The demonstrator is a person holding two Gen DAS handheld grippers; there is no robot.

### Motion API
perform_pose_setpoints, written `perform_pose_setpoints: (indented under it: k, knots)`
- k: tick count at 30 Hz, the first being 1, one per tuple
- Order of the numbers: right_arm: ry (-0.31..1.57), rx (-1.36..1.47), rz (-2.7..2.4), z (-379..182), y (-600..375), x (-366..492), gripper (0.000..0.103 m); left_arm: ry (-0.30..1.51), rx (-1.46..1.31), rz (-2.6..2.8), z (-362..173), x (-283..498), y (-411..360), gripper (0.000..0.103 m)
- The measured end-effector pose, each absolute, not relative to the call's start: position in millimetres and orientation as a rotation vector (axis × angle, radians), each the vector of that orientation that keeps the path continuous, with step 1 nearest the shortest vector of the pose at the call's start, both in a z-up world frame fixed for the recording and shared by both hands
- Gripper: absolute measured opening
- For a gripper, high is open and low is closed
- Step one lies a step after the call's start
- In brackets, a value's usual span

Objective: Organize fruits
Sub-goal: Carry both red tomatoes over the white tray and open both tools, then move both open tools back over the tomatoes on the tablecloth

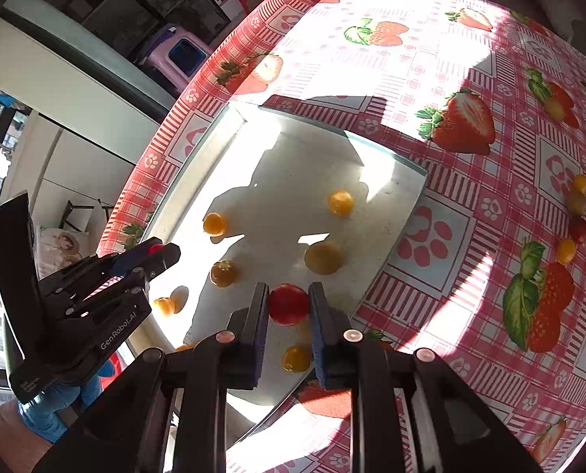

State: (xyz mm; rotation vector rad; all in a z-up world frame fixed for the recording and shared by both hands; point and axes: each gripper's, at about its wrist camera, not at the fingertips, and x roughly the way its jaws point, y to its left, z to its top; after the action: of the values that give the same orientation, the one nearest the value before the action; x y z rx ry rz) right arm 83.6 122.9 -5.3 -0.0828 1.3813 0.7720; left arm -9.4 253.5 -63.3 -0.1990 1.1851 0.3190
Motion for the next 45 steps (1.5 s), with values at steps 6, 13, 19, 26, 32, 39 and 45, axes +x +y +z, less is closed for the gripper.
perform_pose_setpoints:
  k: [6,13,19,26,32,39,45]
  knots:
    - [1.381,-0.154,0.79,-17.6,157.7,92.8,0.022,1.207,-0.169,0.319,-74.4,-4.5,250.5,0.022]
    - [1.404,-0.199,0.765,-34.8,171.1,100.7,0.022,1.226,-0.17,0.313,-80.9,-4.2,250.2,0.022]
    - [1.426,-0.239,0.749,-47.7,176.7,100.7,0.023,1.225,-0.16,0.314,-82.3,-3.5,248.9,0.022]
    - [1.418,-0.254,0.76,-48.9,184.3,98.8,0.029,1.228,-0.13,0.323,-82.8,-2.8,245.8,0.024]
    - [1.397,-0.149,0.781,-33.5,171.8,100.6,0.065,1.197,-0.069,0.329,-74.8,-6.9,240.4,0.07]
    - [1.313,-0.013,0.733,3.4,128.0,103.7,0.077,1.196,-0.058,0.289,-59.4,-4.5,225.0,0.07]
    - [1.3,0.061,0.561,6.7,54.2,111.8,0.078,1.16,-0.022,0.206,-38.1,10.7,186.1,0.07]
